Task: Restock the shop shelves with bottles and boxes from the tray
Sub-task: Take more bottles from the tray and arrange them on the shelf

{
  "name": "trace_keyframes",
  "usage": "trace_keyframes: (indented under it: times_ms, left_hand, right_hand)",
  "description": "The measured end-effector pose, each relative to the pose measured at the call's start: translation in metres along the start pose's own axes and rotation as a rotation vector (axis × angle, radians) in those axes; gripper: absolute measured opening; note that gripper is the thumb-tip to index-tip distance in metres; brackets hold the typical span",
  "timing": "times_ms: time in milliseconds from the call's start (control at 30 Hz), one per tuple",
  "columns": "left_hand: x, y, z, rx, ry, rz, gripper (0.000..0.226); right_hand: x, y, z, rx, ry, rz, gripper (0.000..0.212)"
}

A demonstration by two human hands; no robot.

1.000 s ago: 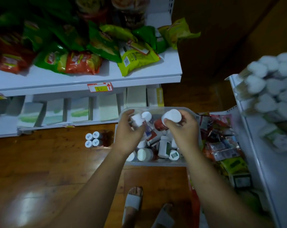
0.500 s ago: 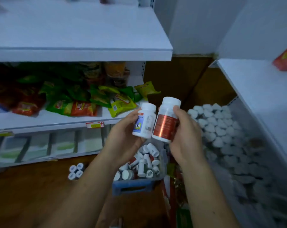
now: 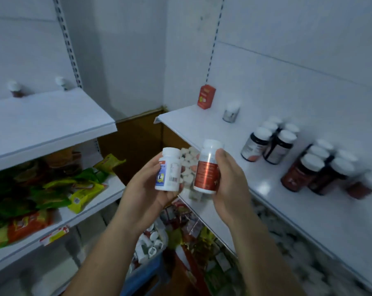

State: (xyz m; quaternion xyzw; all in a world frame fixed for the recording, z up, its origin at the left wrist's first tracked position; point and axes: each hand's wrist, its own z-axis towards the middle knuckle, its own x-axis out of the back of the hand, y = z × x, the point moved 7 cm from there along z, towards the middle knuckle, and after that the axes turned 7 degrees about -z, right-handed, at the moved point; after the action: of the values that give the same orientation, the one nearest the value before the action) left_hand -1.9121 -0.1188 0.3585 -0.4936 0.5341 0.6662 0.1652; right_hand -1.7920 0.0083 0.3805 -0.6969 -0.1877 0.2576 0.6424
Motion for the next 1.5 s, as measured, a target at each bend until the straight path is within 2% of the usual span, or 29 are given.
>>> trace_keyframes:
  times_ms: [133, 233, 333, 400, 467, 500, 567, 700, 867, 1167, 1500]
  left_hand:
    - [-0.034, -0.041, 0.015, 0.125, -0.074, 0.014, 0.047]
    - [-0.064, -0.075, 0.023, 0.200, -0.189, 0.047, 0.043]
    - [-0.084, -0.106, 0.028, 0.253, -0.233, 0.082, 0.062]
    - [-0.094, -0.126, 0.030, 0.283, -0.220, 0.102, 0.053]
    - [-0.106, -0.145, 0.030, 0.297, -0.207, 0.130, 0.035]
    - [-0.111, -0.154, 0.031, 0.303, -0.205, 0.141, 0.034]
    - [-0.121, -0.171, 0.032, 0.320, -0.208, 0.163, 0.035]
    - [-0.135, -0.196, 0.036, 0.338, -0.190, 0.202, 0.055]
    - [-0.154, -0.223, 0.033, 0.340, -0.173, 0.202, 0.046]
    - [-0.180, -0.263, 0.028, 0.348, -0.164, 0.246, 0.046]
    - [-0.202, -0.290, 0.044, 0.432, -0.257, 0.263, 0.056]
  right_hand:
    - [0.060, -0.009, -0.021, -0.011, 0.187, 0.043, 0.028]
    - [0.101, -0.014, -0.042, 0.006, 0.271, -0.001, 0.019]
    - [0.136, -0.015, -0.060, 0.019, 0.342, -0.052, 0.011]
    - [0.157, -0.016, -0.070, 0.030, 0.371, -0.098, 0.009]
    - [0.177, -0.018, -0.077, 0.056, 0.388, -0.150, 0.009]
    - [0.187, -0.019, -0.080, 0.067, 0.398, -0.172, 0.010]
    - [0.206, -0.019, -0.083, 0.076, 0.412, -0.203, 0.013]
    - [0.240, -0.017, -0.087, 0.083, 0.424, -0.221, 0.015]
    - [0.276, -0.016, -0.087, 0.095, 0.414, -0.203, 0.025]
    - [0.379, -0.027, -0.072, 0.221, 0.731, -0.305, 0.034]
    - [0.426, -0.005, -0.024, 0.192, 0.822, -0.432, 0.044]
